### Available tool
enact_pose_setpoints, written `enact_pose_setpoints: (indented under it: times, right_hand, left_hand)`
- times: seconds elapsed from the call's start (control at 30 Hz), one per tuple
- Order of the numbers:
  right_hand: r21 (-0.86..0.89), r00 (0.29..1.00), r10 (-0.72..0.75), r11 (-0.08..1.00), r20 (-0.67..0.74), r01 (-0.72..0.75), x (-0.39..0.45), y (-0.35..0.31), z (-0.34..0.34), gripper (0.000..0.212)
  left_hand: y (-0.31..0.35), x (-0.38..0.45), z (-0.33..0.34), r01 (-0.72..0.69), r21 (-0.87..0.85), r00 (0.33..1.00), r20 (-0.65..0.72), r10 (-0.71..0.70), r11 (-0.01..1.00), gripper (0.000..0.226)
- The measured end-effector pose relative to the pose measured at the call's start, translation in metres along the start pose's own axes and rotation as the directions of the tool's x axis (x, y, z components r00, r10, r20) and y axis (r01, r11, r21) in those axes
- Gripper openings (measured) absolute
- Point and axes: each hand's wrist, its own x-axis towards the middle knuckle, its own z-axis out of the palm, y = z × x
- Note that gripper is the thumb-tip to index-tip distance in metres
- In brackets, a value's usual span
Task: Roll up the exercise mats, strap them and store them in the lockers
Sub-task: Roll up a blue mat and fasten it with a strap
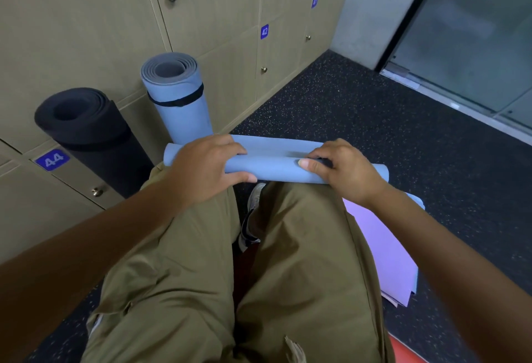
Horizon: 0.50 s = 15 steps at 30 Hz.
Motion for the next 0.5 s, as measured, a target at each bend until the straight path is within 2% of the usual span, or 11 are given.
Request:
enact_pose_setpoints:
  times: [0.07,0.13,0.2,0.3,0.4,0.5]
  right_hand:
    - [-0.056,0.999,-0.012,0.998,-0.031,0.010,0.000,0.000,0.001,0.056]
    - [-0.134,0.991,-0.053,0.990,-0.119,0.037,-0.001,-0.001,0.005,0.061]
    - [-0.212,0.976,-0.120,0.974,-0.183,0.080,-0.005,-0.004,0.008,0.057]
    - [-0.320,0.973,-0.163,0.942,-0.162,0.104,-0.010,-0.004,0.012,0.050]
    - [-0.289,0.975,-0.143,0.953,-0.168,0.090,-0.012,-0.002,0.016,0.050]
    - [-0.217,0.984,-0.109,0.973,-0.138,0.078,-0.008,-0.002,0.013,0.058]
  left_hand:
    - [-0.003,0.004,0.000,0.029,-0.062,0.999,0.027,-0.027,0.998,0.064]
    - [-0.006,0.007,0.001,0.042,-0.099,0.997,0.062,-0.036,0.994,0.061]
    - [-0.008,0.012,0.001,0.064,-0.139,0.992,0.117,-0.048,0.988,0.060]
    - [-0.012,0.022,-0.001,0.138,-0.191,0.970,0.226,-0.093,0.972,0.063]
    - [-0.017,0.031,-0.002,0.178,-0.187,0.944,0.310,-0.114,0.966,0.069]
    - [-0.020,0.034,-0.001,0.151,-0.116,0.945,0.307,-0.109,0.982,0.076]
